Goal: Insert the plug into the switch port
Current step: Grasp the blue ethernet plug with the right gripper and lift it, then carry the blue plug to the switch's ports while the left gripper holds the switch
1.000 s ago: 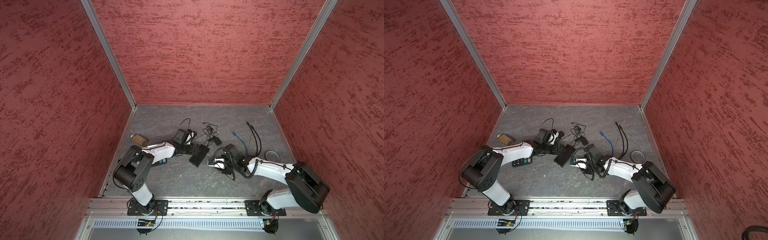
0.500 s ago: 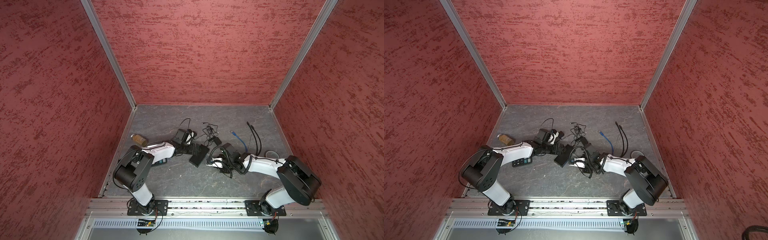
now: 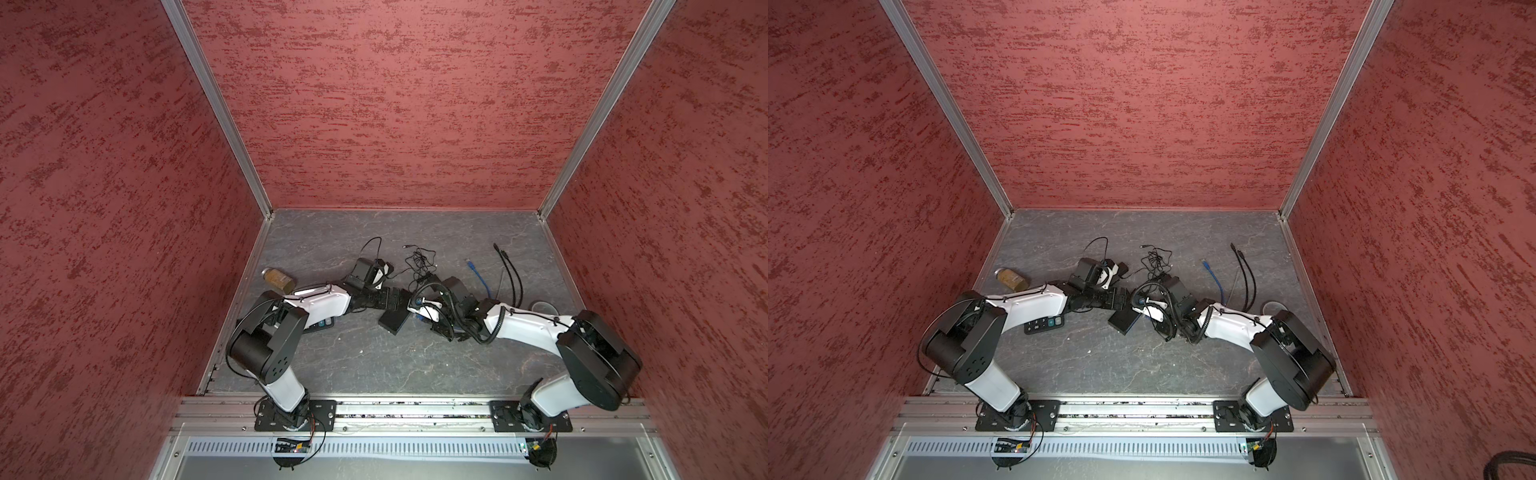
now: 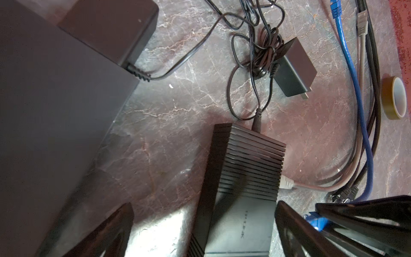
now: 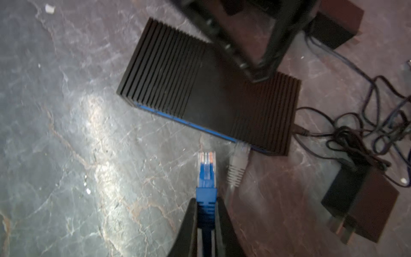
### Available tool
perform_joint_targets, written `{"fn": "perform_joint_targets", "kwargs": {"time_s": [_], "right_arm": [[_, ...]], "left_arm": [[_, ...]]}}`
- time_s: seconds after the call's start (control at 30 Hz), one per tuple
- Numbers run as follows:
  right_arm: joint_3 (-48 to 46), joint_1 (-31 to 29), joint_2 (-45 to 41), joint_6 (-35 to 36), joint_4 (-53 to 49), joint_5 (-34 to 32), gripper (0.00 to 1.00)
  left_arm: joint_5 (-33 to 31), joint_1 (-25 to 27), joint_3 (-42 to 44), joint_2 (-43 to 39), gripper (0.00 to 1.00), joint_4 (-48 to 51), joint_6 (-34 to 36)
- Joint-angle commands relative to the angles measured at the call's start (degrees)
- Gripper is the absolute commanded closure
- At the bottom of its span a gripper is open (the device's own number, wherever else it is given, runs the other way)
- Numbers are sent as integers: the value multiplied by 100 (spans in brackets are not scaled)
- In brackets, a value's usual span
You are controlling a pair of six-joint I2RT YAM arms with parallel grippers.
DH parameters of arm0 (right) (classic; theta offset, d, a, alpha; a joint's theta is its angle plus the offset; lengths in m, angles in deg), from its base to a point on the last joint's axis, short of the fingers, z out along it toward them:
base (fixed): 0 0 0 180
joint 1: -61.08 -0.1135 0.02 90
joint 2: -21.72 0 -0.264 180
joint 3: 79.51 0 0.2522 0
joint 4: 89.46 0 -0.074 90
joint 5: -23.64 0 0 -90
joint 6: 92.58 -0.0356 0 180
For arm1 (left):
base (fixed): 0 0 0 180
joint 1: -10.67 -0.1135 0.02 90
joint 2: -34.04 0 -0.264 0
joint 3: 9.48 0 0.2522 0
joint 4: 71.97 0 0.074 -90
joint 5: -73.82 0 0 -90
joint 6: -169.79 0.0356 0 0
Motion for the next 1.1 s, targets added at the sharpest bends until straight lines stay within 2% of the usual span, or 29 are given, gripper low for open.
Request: {"fn": "perform_joint_targets", "kwargs": {"time_s": [0.0,0.33,0.63,0.9,1.07], "right_arm": [[166,-67,-118,-775,215,-56,100],[231,-366,38,-1326,119,-578,100],[389,-520,441,-1337,-310,-1104,100],[559,-626,580,-1470,-205,-1241,100],[521,-666,612,-1738,433,-1038,100]], "left_arm": [[-39,24,43,45,0,-23,0],[-53,123,25,72,0,67,43],[-56,294,8,209,0,-31,-58],[-28,300,83,264,0,-151,-142],[-32,270,129,217,0,-178,-134]]}}
